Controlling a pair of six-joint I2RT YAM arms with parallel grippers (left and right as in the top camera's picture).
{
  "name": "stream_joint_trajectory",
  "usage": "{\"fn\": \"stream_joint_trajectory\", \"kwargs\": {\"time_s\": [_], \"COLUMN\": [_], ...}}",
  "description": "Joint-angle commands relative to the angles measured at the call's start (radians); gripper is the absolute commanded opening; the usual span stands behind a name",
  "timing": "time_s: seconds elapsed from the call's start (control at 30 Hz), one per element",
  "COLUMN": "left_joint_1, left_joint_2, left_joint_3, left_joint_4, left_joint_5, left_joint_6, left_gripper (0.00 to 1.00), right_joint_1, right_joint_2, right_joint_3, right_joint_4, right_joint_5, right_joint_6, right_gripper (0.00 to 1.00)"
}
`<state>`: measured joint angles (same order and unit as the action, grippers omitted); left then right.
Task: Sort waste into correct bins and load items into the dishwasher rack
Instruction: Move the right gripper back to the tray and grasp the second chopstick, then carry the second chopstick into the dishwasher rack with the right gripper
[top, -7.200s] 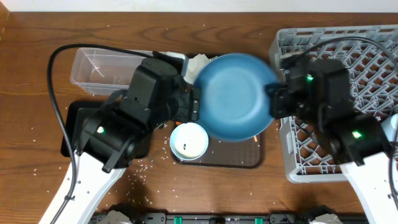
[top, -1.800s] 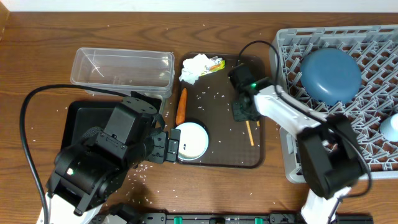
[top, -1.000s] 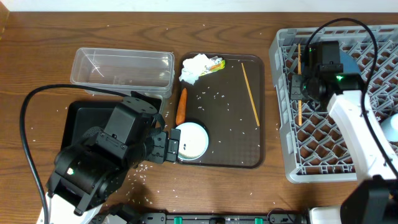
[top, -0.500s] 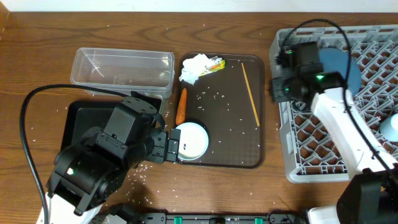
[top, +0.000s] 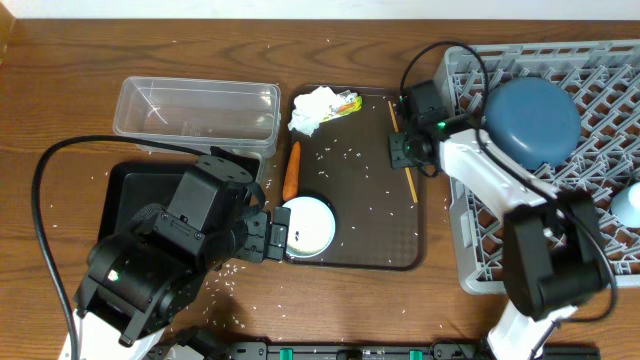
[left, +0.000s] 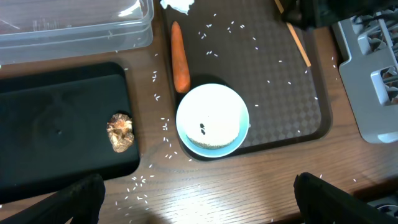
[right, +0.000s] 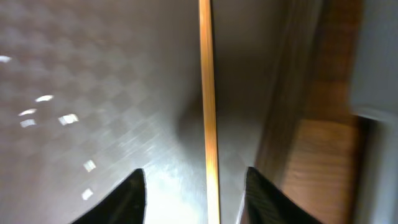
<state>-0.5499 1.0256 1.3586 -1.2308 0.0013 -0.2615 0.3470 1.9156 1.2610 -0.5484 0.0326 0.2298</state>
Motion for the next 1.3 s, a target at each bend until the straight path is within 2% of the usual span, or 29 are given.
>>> {"fn": "stream_joint_trajectory", "kwargs": {"time_s": [0.0,0.4,0.5,0.6,0.77,0.93,1.07,1.27], "left_joint_1": [0.003,0.003,0.003,0.003,0.003,0.003,0.003,0.003], "left_joint_2": [0.001,0.001,0.001,0.001,0.001,0.001,0.001,0.001], "left_joint_3": [0.012,0.012,0.012,0.012,0.012,0.012,0.012,0.012], "left_joint_4": [-0.003,-0.003,-0.003,-0.003,-0.003,-0.003,-0.003,-0.003], "left_joint_5": [0.01,0.01,0.01,0.01,0.01,0.01,0.01,0.011], "left_joint_6": [-0.002,-0.002,-0.002,-0.002,-0.002,-0.002,-0.002,-0.002], "left_gripper": [0.98,0.98,0.98,0.98,0.98,0.98,0.98,0.98], "right_joint_1": [0.002,0.002,0.002,0.002,0.002,-0.009,-0.081,-0.246], "right_joint_2": [0.033,0.08,0.084,0.058,-0.071,-0.293,-0.431,-0.427], "right_joint_3": [-0.002,-0.026,-0.027,-0.017,-0.003,-0.003,-0.003,-0.011], "right_joint_4": [0.021,0.014,0.011,0.002,-0.029,-0.044,-0.1,-0.214], "right_joint_5": [0.012,0.011,0.012,0.011,0.0,-0.01,0.037,0.041], "right_joint_6": [0.028,0.028,0.025,0.001,0.001,0.001,-0.038,-0.102], "right_gripper": [0.36,0.28,0.18,0.01,0.01,0.01,0.01,0.01]}}
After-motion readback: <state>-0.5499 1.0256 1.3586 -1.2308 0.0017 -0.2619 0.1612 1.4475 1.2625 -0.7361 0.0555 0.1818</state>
